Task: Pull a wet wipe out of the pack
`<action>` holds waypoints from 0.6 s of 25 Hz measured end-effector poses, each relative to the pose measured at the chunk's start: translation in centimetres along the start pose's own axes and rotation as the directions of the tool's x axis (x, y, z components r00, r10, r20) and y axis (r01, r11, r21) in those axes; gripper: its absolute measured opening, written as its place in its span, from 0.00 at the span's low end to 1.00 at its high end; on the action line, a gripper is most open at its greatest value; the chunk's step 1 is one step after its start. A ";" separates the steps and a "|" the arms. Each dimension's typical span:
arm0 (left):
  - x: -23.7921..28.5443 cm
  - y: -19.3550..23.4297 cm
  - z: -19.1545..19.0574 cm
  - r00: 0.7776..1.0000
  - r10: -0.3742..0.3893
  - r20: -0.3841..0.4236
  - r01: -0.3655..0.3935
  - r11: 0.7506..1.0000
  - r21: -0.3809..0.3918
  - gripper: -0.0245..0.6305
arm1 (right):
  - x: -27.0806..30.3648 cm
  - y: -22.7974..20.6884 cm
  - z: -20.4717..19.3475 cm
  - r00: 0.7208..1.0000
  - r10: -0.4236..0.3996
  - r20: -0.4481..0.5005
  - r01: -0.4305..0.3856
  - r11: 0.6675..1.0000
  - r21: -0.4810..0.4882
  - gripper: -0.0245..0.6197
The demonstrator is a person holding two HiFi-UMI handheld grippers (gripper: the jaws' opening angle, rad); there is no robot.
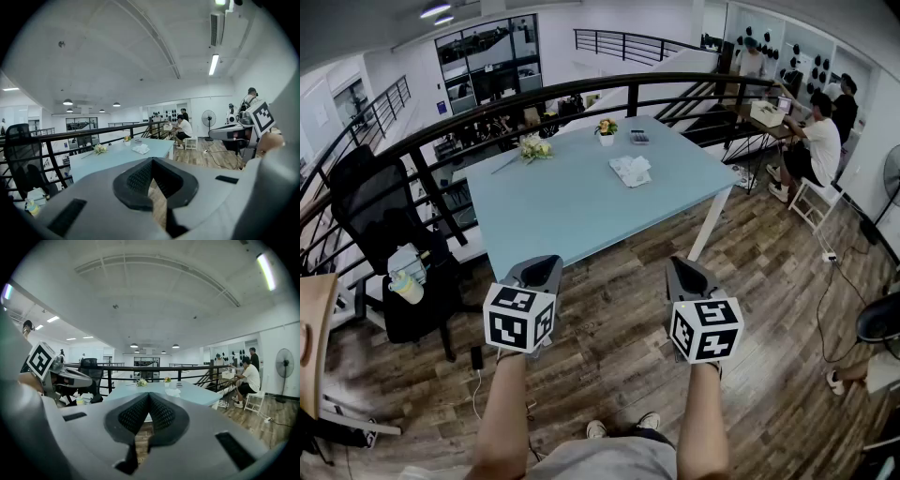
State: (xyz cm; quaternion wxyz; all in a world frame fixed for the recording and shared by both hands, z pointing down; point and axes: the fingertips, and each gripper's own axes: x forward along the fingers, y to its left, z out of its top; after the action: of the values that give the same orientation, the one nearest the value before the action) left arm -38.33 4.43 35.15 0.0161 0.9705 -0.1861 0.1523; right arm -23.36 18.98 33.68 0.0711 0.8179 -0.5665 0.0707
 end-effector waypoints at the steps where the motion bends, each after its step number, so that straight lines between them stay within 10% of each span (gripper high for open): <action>1: -0.1 0.1 0.0 1.000 0.003 -0.001 -0.002 1.000 0.005 0.03 | 0.1 0.2 -0.2 1.000 0.000 -0.005 0.000 1.000 -0.004 0.04; 15: 1.3 -0.4 -0.1 0.999 -0.044 -0.014 0.044 0.998 0.042 0.03 | 0.6 0.9 -0.4 1.000 -0.007 -0.014 0.007 1.000 0.000 0.05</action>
State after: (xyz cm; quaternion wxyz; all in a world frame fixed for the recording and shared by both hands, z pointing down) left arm -37.10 4.39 35.63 0.0001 0.9735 -0.1612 0.1622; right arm -24.04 18.17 34.27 0.0753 0.8192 -0.5634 0.0760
